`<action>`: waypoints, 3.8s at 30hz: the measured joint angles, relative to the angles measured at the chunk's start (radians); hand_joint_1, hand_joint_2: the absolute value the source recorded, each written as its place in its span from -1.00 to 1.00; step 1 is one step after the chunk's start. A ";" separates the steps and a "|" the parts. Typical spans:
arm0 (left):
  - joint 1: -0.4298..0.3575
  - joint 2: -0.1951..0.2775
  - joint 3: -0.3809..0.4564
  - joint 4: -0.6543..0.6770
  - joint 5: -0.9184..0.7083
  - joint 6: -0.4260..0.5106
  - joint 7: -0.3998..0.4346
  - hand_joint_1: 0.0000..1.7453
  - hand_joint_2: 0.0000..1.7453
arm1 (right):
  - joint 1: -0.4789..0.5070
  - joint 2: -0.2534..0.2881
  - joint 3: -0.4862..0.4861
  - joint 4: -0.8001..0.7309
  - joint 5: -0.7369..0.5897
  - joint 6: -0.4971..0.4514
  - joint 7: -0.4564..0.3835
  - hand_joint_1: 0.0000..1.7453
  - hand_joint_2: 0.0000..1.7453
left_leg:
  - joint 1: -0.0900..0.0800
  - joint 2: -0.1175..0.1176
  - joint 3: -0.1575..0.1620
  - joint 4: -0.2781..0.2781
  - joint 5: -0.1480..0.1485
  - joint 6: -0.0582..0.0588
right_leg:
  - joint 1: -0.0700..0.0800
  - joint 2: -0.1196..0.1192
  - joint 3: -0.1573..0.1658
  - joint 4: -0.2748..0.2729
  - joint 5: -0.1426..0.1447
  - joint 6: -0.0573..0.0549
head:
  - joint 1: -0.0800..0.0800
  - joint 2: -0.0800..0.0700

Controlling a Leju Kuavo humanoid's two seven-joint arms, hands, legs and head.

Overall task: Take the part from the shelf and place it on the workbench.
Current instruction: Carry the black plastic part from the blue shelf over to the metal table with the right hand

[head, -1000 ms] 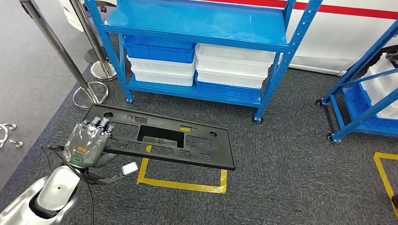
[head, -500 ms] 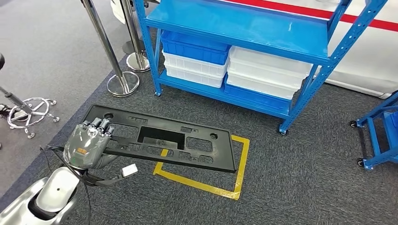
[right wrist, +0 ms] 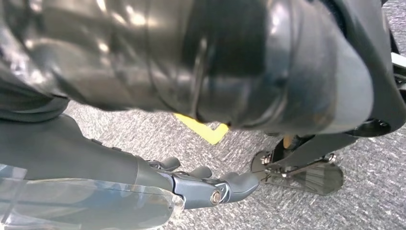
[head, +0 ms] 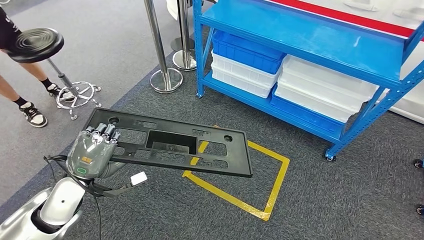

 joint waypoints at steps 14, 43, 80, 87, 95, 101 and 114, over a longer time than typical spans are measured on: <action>-0.066 0.009 -0.084 0.004 0.000 -0.007 0.010 1.00 -1.00 | 0.002 -0.016 0.000 0.023 0.035 -0.041 -0.019 -1.00 -1.00 | 0.007 -0.170 -0.043 -0.008 0.050 -0.006 | -0.018 0.215 0.003 0.000 -0.008 0.002 | 0.000 0.000; 0.125 0.169 0.039 -0.031 0.001 0.148 -0.001 1.00 -1.00 | 0.015 0.016 0.008 0.034 0.105 -0.094 -0.059 -1.00 -1.00 | -0.002 -0.153 -0.015 -0.009 0.022 0.014 | -0.019 0.215 -0.005 0.021 -0.009 0.002 | -0.001 0.000; 0.225 0.230 0.204 -0.068 0.003 0.213 -0.026 1.00 -1.00 | 0.056 0.228 0.044 -0.402 0.105 0.173 -0.114 -1.00 -1.00 | 0.007 -0.109 -0.059 0.065 -0.031 -0.022 | -0.011 0.149 -0.007 -0.011 0.011 -0.033 | -0.001 0.000; 0.236 0.231 0.207 -0.068 0.003 0.217 -0.024 1.00 -1.00 | 0.065 0.233 0.045 -0.423 0.105 0.175 -0.111 -1.00 -1.00 | 0.008 -0.007 -0.058 0.099 -0.029 -0.029 | 0.001 0.048 0.004 -0.011 -0.003 -0.035 | -0.001 0.000; 0.245 0.233 0.222 -0.068 0.002 0.229 -0.025 1.00 -1.00 | 0.063 0.233 0.054 -0.427 0.105 0.177 -0.111 -1.00 -1.00 | -0.003 -0.022 0.006 -0.027 0.006 0.020 | 0.000 0.058 -0.005 0.057 -0.064 0.003 | -0.001 0.000; 0.275 0.211 0.263 -0.068 0.001 0.246 -0.066 1.00 -1.00 | 0.076 0.233 0.055 -0.432 0.105 0.187 -0.112 -1.00 -1.00 | -0.007 -0.104 0.002 -0.021 0.006 0.028 | -0.004 0.128 -0.102 0.208 -0.082 -0.001 | -0.001 0.000; 0.312 0.180 0.330 -0.068 0.004 0.266 -0.096 1.00 -1.00 | 0.085 0.233 0.071 -0.449 0.105 0.189 -0.111 -1.00 -1.00 | 0.008 -0.050 -0.136 0.244 -0.116 -0.030 | 0.001 0.089 0.000 -0.023 0.010 -0.044 | -0.001 0.000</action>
